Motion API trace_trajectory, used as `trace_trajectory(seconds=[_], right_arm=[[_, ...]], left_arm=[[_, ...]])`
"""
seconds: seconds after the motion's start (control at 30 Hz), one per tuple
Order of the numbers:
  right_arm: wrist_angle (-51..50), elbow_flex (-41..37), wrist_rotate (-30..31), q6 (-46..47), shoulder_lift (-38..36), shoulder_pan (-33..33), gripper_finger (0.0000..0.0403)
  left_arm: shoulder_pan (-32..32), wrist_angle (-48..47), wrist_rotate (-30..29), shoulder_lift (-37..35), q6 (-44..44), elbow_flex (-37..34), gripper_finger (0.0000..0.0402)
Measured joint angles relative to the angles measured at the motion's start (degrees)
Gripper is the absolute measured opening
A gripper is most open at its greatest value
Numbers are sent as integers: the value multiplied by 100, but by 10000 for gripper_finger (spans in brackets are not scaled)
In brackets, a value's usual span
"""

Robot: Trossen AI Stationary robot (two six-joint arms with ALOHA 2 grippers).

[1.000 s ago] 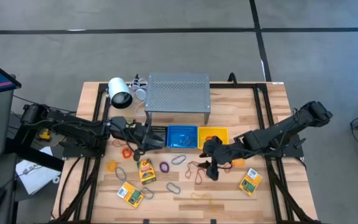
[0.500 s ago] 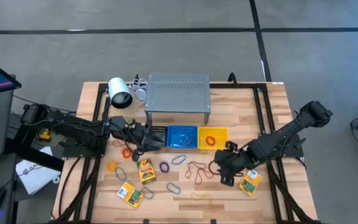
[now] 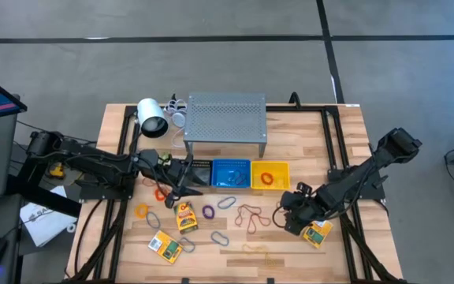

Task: Pick & Place Office Desk Supplies
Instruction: Put the red rubber band into the blue bin

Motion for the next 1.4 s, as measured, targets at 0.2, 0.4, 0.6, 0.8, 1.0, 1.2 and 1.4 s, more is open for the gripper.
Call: trace_trajectory(seconds=[0.2,0.4,0.6,0.8,1.0,1.2,1.4], right_arm=[[31,-327,0,272,0,37,207],[86,-551,-2,522,0,105,207],[147,-739,14,531,0,103,207],[270,-960,100,697,0,92,207],[404,-965,307,622,0,92,207],[412,-965,310,599,0,92,196],[515,-998,299,531,44,92,163]], left_arm=[[0,-7,1,0,-4,0,149],[0,-10,-1,0,-4,0,149],[0,-11,-1,0,-4,-2,149],[0,-11,0,0,-4,-2,149],[2,-10,0,0,-4,-2,149],[2,-10,-1,0,-4,-2,149],[2,-15,0,0,-4,-2,149]])
